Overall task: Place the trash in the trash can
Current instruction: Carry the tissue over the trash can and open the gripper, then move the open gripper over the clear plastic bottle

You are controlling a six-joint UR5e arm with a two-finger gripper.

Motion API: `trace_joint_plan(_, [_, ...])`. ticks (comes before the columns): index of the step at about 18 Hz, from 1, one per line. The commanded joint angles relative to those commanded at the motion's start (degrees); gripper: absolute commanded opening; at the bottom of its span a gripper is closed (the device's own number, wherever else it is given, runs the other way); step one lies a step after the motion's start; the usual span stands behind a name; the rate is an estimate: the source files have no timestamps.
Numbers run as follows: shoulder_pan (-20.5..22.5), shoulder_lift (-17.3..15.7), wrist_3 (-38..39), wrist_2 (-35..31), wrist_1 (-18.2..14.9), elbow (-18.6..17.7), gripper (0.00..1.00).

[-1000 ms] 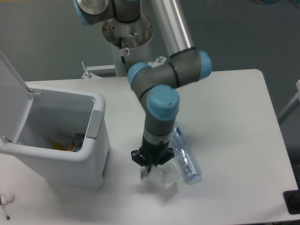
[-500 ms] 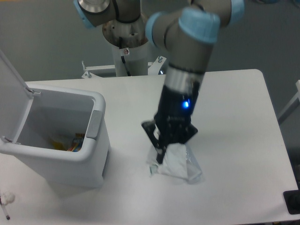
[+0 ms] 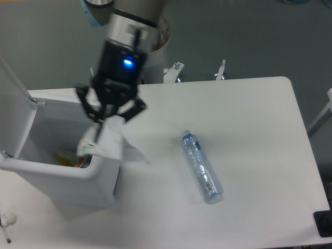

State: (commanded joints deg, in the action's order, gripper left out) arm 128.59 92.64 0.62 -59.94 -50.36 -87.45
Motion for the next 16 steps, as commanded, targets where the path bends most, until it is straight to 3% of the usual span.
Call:
trace_joint_plan(5, [-1.33, -2.99, -0.53, -0.88, 0.09, -2.37, 1.00])
trace_joint_plan(9, [-0.45, -2.21, -0.70, -2.45, 0.35, -2.90, 1.00])
trace_joint_plan(12, [9.01, 0.95, -2.19, -5.54, 0.70, -4.74, 1.00])
trace_joint_plan(16, [19.13, 7.71, -3.95, -5.63, 0.88, -4.75, 1.00])
